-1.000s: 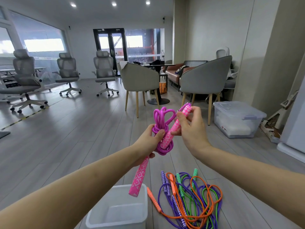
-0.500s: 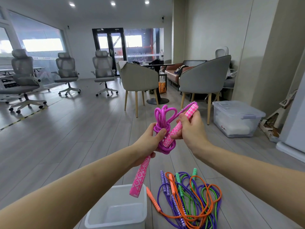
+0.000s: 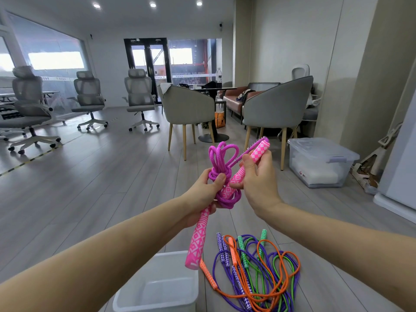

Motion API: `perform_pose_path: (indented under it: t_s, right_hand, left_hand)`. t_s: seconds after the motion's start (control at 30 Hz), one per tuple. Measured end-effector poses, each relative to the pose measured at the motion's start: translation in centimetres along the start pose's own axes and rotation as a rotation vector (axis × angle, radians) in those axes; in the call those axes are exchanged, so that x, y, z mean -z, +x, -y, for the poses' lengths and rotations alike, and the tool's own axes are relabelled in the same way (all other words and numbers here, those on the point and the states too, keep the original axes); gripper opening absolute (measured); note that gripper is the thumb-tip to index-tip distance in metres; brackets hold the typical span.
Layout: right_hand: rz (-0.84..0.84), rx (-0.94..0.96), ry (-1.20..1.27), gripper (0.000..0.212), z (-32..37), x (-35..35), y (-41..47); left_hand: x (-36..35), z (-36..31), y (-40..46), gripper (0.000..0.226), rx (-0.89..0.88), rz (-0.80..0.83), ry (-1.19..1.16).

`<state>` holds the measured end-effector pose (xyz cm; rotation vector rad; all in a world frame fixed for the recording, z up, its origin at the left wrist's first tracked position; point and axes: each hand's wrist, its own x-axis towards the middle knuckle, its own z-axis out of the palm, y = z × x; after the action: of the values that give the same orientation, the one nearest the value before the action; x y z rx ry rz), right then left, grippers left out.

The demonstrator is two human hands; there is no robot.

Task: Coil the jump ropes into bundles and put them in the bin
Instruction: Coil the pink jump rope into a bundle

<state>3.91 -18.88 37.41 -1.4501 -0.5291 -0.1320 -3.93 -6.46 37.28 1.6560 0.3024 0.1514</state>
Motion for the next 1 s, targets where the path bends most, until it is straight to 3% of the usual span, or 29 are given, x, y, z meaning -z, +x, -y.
perform_pose_path:
  t_s: [0.27, 0.43, 0.57, 0.83, 1.0]
  right_hand:
    - [0.105, 0.070, 0.005, 0.040, -0.4, 0.0, -0.1]
    - [0.202, -0.005, 0.014, 0.027, -0.2, 0.1, -0.2]
    - [0.274, -0.037, -0.143, 0.007, 0.4, 0.7, 1.0]
    - [0.150, -0.118, 0.113, 0.015, 0.5, 0.3, 0.4]
    - [0.106, -0.088, 0.136, 0.020, 0.5, 0.1, 0.2]
  left_hand:
    - [0.5, 0.1, 0.3, 0.036, 0.026, 0.009, 0.011]
    - [1.3, 0.8, 0.5, 0.036, -0.021, -0.028, 0.148]
    - [2.2, 1.4, 0.5, 0.037, -0.083, -0.089, 0.273]
    - [2.6, 1.2, 0.8, 0.043, -0.073, -0.030, 0.271]
    - [2.3, 0.6, 0.9, 0.038, -0.083, -0.022, 0.177]
